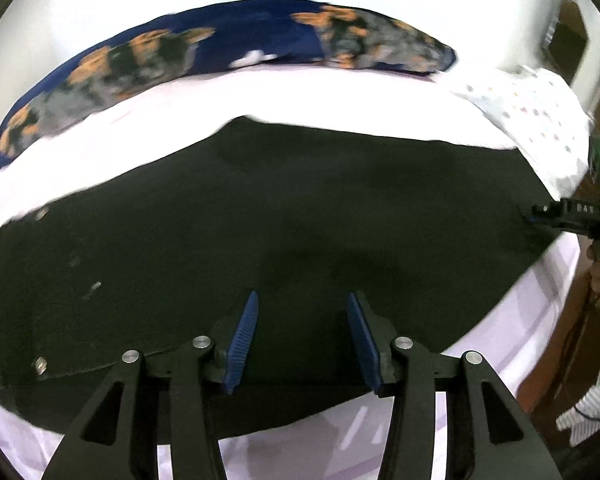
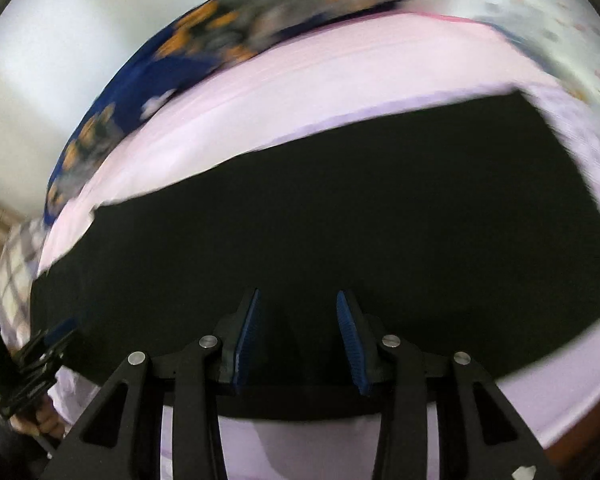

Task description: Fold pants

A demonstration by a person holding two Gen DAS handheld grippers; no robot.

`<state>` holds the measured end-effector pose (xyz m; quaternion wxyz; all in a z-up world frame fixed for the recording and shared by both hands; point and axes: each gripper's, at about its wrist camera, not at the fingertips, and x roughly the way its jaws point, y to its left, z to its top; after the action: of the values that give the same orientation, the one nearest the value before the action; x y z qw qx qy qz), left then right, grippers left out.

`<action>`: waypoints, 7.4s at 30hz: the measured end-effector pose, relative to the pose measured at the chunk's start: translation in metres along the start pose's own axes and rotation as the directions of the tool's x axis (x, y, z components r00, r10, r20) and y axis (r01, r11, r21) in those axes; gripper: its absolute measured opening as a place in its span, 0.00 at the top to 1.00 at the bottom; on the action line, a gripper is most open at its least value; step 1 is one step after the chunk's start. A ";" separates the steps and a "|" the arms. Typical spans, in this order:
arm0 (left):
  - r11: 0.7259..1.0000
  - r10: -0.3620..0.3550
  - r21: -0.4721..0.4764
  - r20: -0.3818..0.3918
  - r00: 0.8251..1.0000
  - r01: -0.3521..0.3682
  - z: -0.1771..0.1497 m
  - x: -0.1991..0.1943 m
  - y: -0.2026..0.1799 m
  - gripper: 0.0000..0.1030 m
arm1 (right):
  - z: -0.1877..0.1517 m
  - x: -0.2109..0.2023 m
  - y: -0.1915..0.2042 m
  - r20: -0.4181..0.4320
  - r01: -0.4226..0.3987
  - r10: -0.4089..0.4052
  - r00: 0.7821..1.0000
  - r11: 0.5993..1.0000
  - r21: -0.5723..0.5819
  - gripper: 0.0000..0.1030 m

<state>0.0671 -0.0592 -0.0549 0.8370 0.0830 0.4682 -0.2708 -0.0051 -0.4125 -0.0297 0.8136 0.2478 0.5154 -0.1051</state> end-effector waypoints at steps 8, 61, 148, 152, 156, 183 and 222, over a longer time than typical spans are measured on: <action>0.989 -0.075 0.125 0.002 0.997 0.075 0.027 0.012 -0.064 0.53 | -0.012 -0.064 -0.096 0.124 0.044 -0.076 0.989 0.968 0.247 0.63; 0.921 -0.170 -0.343 0.068 0.983 0.183 0.019 -0.026 0.061 0.53 | 0.002 0.034 0.179 -0.173 -0.495 0.479 0.861 0.867 -0.064 0.92; 0.786 0.139 -0.613 0.056 0.989 -0.076 -0.062 -0.072 0.165 0.63 | -0.013 0.104 0.286 -0.266 -0.414 0.346 0.900 0.868 -0.273 0.54; 0.742 0.172 -0.667 0.091 0.981 -0.068 -0.079 -0.084 0.185 0.61 | -0.006 0.096 0.283 -0.208 -0.383 0.334 0.919 0.881 -0.278 0.54; 0.721 0.191 -0.691 0.127 0.973 -0.051 -0.090 -0.096 0.198 0.60 | 0.023 0.093 0.272 -0.103 -0.308 0.292 0.951 0.925 -0.225 0.54; 0.351 -0.015 -0.898 0.278 0.960 0.266 -0.164 -0.081 0.252 0.52 | -0.013 0.069 0.286 -0.206 -0.381 0.336 0.919 0.892 -0.242 0.50; 0.976 0.003 -0.208 0.287 0.958 0.059 0.056 -0.075 0.030 0.80 | 0.013 0.008 0.146 0.016 -0.345 0.345 0.938 0.938 0.012 0.50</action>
<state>0.0930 -0.0282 0.0344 0.8958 -0.0546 0.3702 -0.2397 0.0709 -0.2934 0.0106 0.8212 0.3394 0.4575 0.0338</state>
